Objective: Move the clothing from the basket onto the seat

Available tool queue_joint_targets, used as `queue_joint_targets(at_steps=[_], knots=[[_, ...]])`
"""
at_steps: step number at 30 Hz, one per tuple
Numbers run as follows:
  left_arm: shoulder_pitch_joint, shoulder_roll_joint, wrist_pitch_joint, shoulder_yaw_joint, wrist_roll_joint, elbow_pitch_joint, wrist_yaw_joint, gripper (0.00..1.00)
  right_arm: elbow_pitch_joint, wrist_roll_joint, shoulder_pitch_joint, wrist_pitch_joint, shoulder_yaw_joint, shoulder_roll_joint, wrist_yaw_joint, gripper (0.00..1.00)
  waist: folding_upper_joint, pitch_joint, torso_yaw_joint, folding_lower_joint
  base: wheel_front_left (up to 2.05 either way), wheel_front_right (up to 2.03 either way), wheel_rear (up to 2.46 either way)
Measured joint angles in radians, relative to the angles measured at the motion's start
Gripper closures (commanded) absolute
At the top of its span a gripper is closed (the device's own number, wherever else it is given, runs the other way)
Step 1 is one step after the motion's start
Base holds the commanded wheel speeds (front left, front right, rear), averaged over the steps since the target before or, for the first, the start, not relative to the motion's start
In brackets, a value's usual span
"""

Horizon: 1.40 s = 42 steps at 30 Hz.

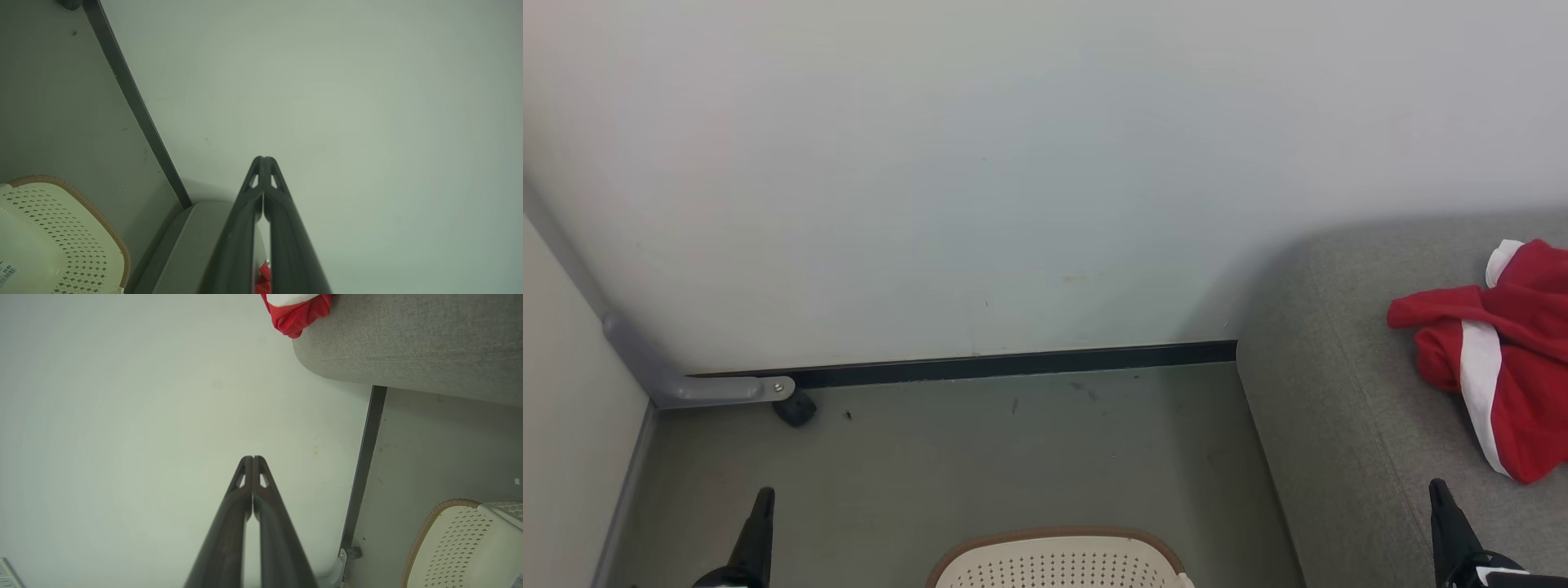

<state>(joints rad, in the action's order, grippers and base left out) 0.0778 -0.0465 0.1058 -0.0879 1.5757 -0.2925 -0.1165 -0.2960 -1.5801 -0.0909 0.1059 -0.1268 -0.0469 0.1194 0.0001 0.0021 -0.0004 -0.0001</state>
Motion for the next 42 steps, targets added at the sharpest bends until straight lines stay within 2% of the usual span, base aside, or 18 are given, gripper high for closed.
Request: queue_joint_targets(at_steps=[4,42], knots=[[0.0,0.005,0.008,-0.003,0.025,-0.002,-0.007,1.0,-0.001,-0.014,0.0,0.007,-0.007,0.002,0.001,1.0,0.0,0.0,0.0,0.0001,0.0,0.0,0.0],[0.0,0.005,0.008,-0.003,0.025,-0.003,-0.007,1.0,-0.001,-0.016,0.0,0.007,-0.007,0.003,0.001,1.0,0.0,0.0,0.0,0.0,0.0,0.0,0.0]])
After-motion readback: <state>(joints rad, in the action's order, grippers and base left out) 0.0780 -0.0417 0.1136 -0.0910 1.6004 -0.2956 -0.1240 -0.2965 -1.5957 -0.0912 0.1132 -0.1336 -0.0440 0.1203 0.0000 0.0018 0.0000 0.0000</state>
